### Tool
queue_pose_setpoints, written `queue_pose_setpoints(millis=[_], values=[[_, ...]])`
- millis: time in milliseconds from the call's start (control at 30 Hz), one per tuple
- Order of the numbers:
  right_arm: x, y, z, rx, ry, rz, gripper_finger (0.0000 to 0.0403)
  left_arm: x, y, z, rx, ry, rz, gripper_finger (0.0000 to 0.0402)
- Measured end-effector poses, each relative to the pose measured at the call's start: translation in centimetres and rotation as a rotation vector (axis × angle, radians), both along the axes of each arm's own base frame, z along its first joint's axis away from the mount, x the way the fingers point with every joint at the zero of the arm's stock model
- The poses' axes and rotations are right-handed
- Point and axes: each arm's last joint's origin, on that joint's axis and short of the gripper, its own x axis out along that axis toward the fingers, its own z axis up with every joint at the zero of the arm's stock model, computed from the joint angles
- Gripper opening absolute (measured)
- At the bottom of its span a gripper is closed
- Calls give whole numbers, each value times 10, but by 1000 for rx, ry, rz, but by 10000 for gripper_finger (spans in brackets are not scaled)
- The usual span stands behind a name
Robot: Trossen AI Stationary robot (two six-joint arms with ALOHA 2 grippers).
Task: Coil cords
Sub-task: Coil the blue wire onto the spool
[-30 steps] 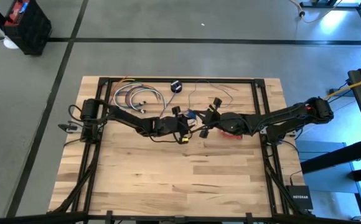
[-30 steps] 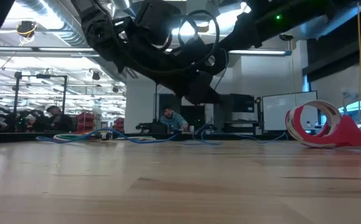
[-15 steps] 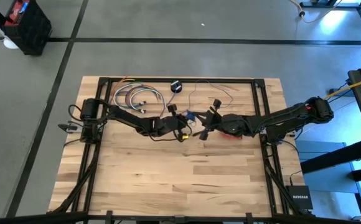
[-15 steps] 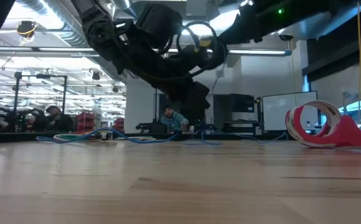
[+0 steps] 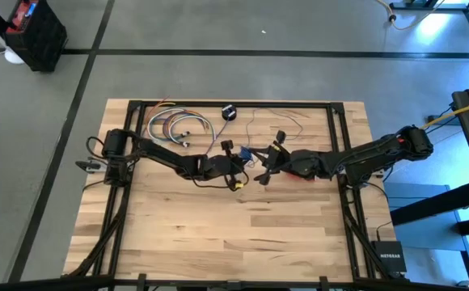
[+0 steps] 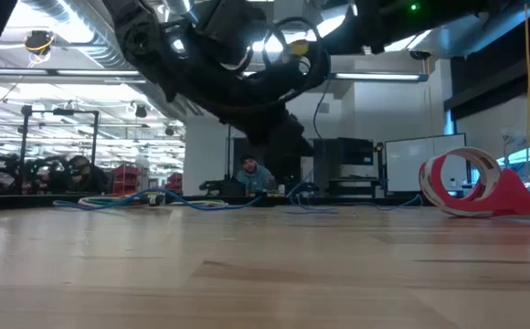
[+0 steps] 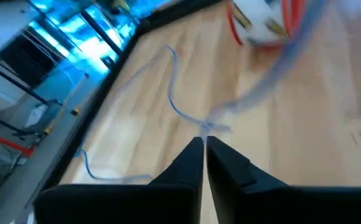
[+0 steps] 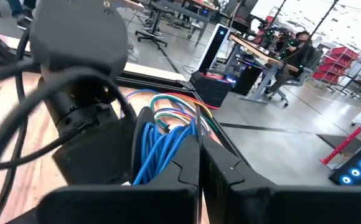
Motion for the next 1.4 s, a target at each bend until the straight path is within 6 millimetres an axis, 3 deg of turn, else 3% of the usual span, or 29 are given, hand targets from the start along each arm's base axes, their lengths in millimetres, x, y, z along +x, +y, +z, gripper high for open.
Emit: queue_pose_setpoints(millis=[133, 300, 400, 500, 667, 800, 900, 1100, 1400], values=[[0, 0, -2, -4, 19, 0, 5, -8, -4, 12, -29, 40, 4, 41], [0, 0, -2, -5, 16, -7, 5, -14, -5, 28, -85, 11, -12, 105], [0, 0, -1, -4, 10, -8, 5, -14, -3, 20, -107, -16, -66, 135], [0, 0, -1, -4, 6, -8, 5, -22, 4, -2, -117, -161, -139, 145], [0, 0, 0, -8, 5, -8, 5, -32, 13, -21, -92, -344, -150, 139], [0, 0, 1, -21, -1, -6, 5, -15, 19, -33, -104, -296, -161, 132], [0, 0, 1, -21, -2, -6, 5, -2, 21, -25, -98, -341, -160, 131], [0, 0, 0, -22, 6, -6, 5, 2, 20, -26, -94, -300, -164, 125], [0, 0, 0, -20, 5, -6, 5, 2, 21, -28, -92, -271, -163, 68]])
